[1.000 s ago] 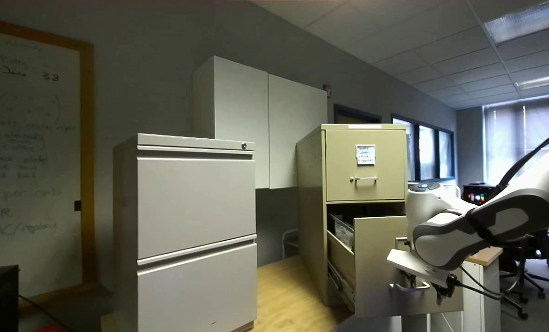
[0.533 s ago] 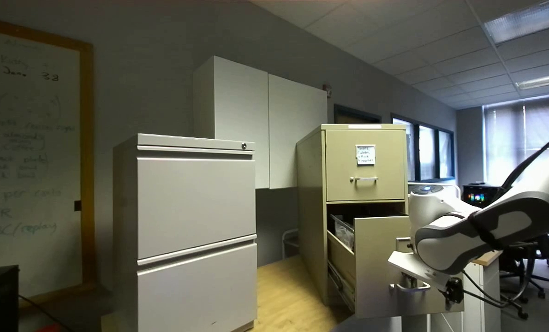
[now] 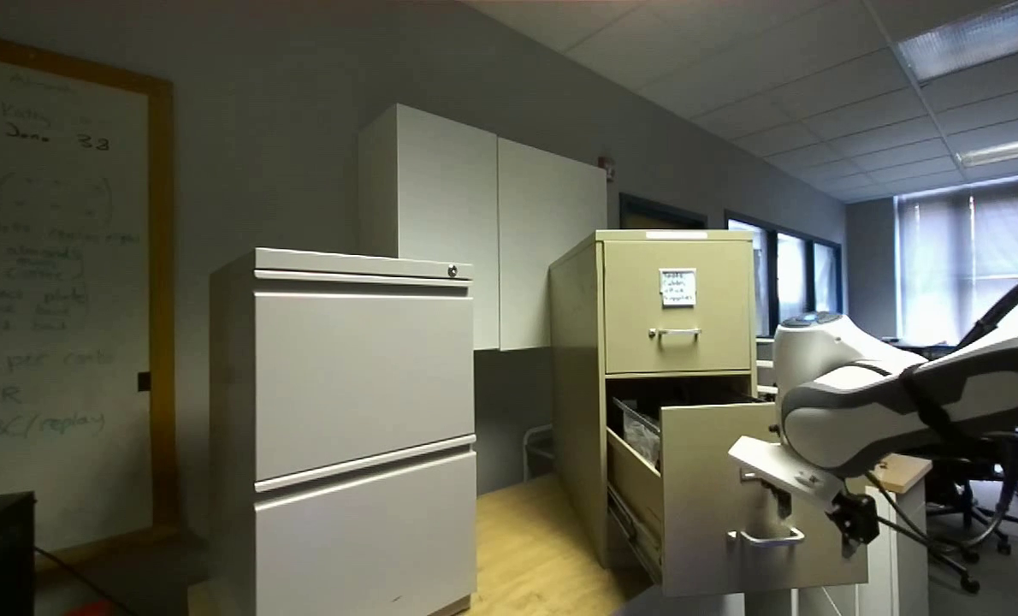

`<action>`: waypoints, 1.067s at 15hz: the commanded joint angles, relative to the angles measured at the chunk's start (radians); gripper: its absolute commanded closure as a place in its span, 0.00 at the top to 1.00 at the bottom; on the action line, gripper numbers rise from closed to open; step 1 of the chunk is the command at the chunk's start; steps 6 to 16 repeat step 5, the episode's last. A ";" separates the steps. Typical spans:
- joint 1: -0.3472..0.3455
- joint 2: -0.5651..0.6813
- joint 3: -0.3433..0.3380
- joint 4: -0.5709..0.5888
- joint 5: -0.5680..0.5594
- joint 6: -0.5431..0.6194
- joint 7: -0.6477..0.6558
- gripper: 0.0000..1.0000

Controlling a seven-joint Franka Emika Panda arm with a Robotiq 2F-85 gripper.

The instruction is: Open the bottom drawer of the file cabinet on the right

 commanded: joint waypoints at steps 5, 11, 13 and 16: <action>-0.024 -0.189 0.034 0.065 0.018 -0.128 0.000 1.00; -0.024 -0.189 0.034 0.065 0.018 -0.128 0.000 1.00; -0.024 -0.189 0.034 0.065 0.018 -0.128 0.000 1.00; -0.024 -0.189 0.034 0.065 0.018 -0.128 0.000 1.00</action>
